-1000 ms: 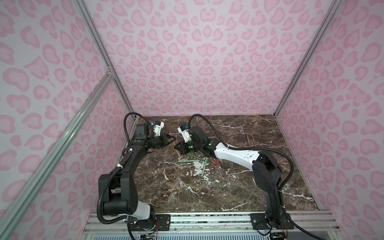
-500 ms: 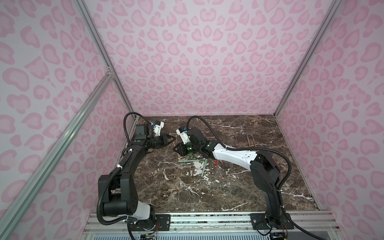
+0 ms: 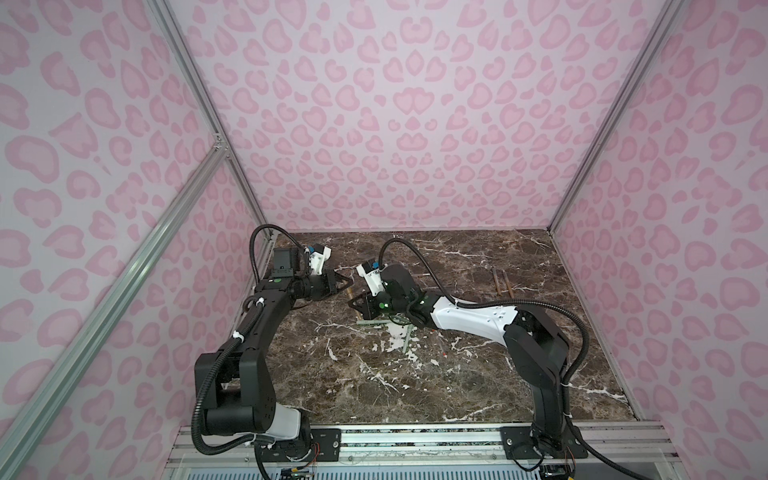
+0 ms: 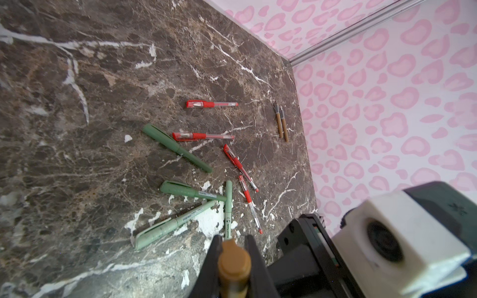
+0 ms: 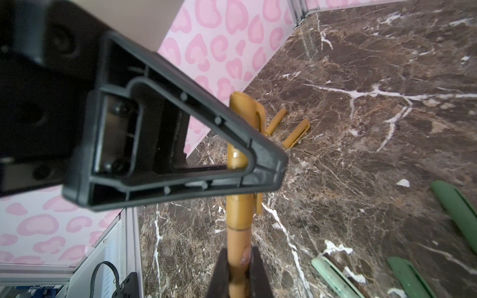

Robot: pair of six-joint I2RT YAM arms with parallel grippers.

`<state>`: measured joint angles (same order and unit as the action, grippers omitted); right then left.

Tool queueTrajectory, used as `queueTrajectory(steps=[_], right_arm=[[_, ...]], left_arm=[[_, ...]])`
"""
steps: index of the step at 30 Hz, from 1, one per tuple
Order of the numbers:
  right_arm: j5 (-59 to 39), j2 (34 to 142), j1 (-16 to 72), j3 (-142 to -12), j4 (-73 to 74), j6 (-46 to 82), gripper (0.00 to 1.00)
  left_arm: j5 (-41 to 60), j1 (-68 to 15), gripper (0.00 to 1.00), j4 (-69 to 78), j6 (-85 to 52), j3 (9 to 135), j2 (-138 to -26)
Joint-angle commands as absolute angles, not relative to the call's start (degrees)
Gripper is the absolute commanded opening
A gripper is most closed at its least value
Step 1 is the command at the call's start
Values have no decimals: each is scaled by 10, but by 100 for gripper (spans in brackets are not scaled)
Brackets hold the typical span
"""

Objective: Open the pen caps
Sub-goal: 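Pull the cap off with the left gripper while the right gripper holds the marker, then set the tan cap by the other caps while the right arm withdraws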

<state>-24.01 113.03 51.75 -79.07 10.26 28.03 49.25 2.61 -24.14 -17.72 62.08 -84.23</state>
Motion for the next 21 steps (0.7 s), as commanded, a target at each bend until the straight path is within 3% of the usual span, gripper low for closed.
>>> queueTrajectory(steps=[1,12,21], right_arm=[[-232,1119,518,-724,23,286,0],[-211,1065,502,-648,46,296,0],[-186,1007,451,-633,32,302,0]], left_arm=[[461,38,4,-192,-165,651,-841],[447,53,4,-232,-158,718,-892],[266,27,4,-326,-63,751,-972]])
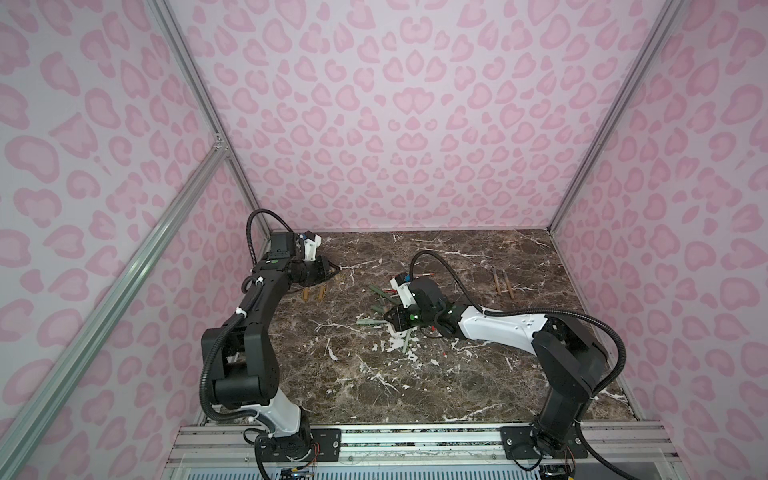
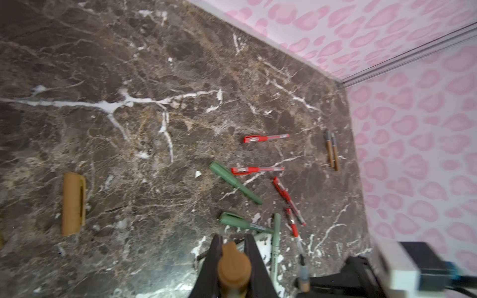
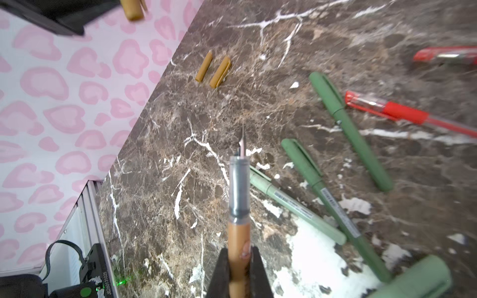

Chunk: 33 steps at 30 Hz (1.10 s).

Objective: Open the pen caps
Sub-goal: 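Set the tan cap by the other caps while the right arm withdraws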

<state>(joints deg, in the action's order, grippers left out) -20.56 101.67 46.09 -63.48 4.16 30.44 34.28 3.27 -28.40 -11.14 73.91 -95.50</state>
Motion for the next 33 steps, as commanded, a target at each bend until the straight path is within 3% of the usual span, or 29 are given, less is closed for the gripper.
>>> queueTrajectory(steps=[1,5,19,33], right_arm=[[-182,999,444,-634,23,300,0],[-163,968,413,-635,-11,289,0],[-121,874,318,-611,-101,252,0],[-122,843,288,-594,-119,241,0]], left_arm=[[251,24,4,-333,-54,757,-983],[197,15,4,-353,-33,786,-1025],[147,0,9,-416,-29,881,-1168],[115,-8,18,-434,-25,914,-1227]])
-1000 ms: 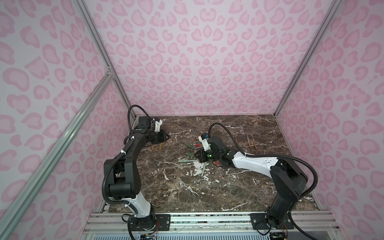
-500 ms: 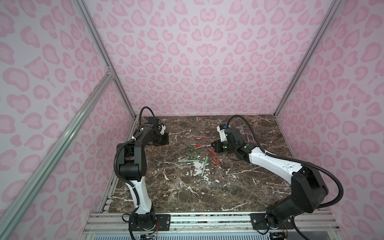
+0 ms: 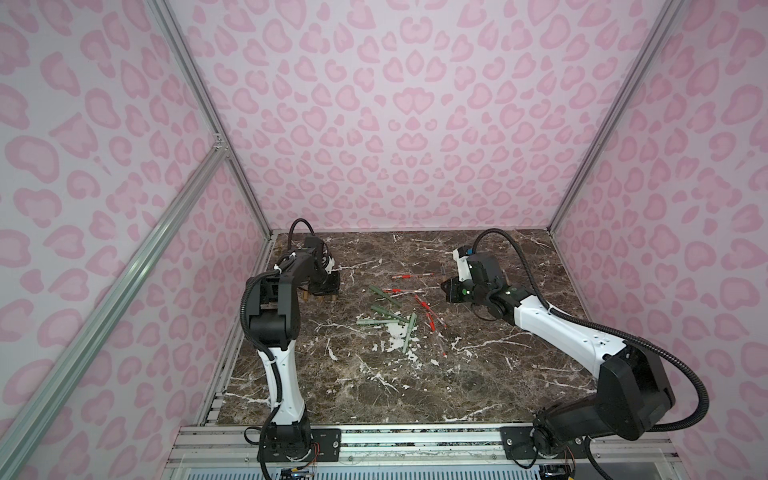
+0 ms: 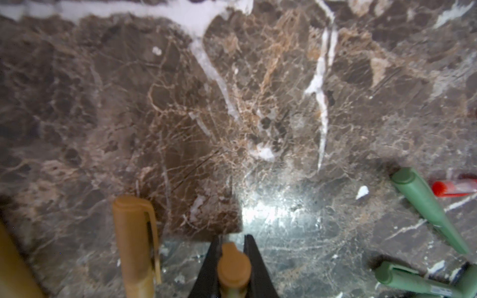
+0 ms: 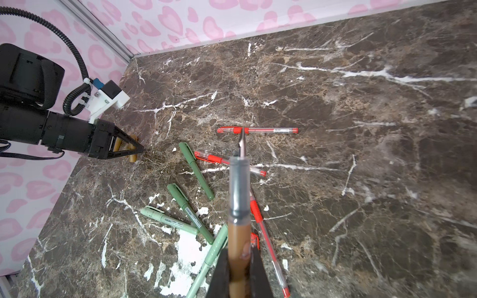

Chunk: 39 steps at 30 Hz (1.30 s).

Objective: Open the pen caps
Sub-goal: 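Set the tan cap by the other caps while the right arm withdraws, then lower the uncapped tan marker beside the other markers and open the right gripper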

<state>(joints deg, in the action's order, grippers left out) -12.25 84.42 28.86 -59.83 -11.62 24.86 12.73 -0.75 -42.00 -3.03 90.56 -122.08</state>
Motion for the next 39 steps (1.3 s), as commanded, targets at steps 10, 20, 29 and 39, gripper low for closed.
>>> queueTrajectory(steps=[10,20,29,39], right_arm=[[-120,831,275,-585,-124,239,0],[-109,839,249,-610,-174,218,0],[-86,910,200,-659,-229,178,0],[-67,1019,138,-730,-260,138,0]], left_arm=[[105,-10,42,-436,-22,917,-1232],[103,-14,51,-433,-22,897,-1171],[103,-16,76,-380,-17,790,-1028],[143,-15,96,-269,6,605,-851]])
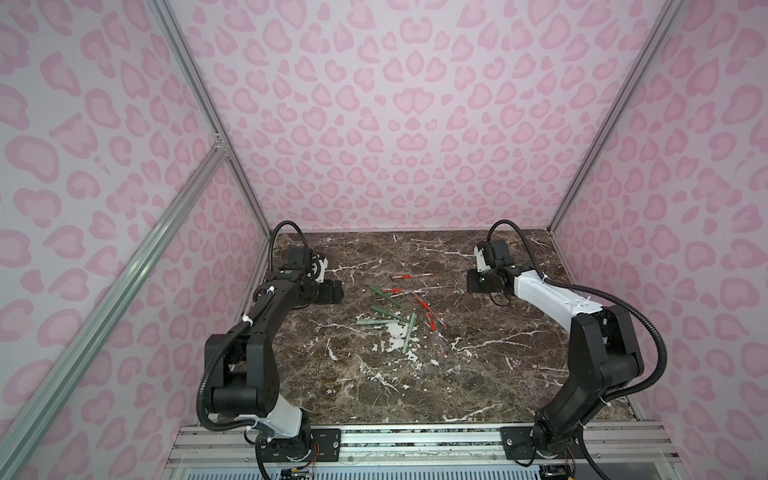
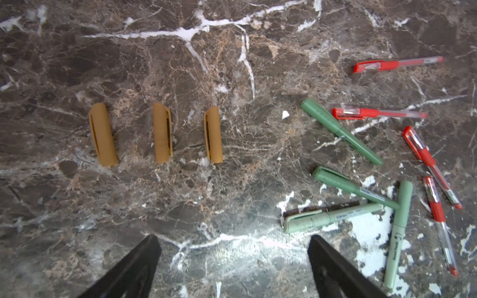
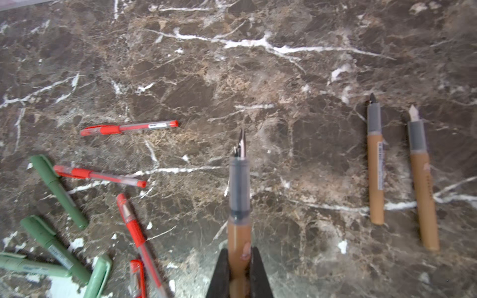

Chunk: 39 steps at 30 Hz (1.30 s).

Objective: Open the pen caps
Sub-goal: 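Lower the uncapped tan marker beside the other markers and open the right gripper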

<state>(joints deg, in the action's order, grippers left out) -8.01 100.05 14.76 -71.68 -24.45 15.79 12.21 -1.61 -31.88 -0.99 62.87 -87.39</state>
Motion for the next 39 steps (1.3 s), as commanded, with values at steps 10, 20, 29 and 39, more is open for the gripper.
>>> queueTrajectory(steps=[10,20,29,39], right_arm=[[-58,1118,89,-809,-282,107,0],[-39,1202,65,-892,-312,87,0],[-38,1236,58,-900,-315,82,1],[-36,1233,59,-899,-317,89,18]], left_arm=[[154,-16,98,-252,37,564,-805],[157,-16,98,-256,36,569,-806],[159,-16,98,-257,37,569,-800],[158,-16,98,-260,38,573,-801]])
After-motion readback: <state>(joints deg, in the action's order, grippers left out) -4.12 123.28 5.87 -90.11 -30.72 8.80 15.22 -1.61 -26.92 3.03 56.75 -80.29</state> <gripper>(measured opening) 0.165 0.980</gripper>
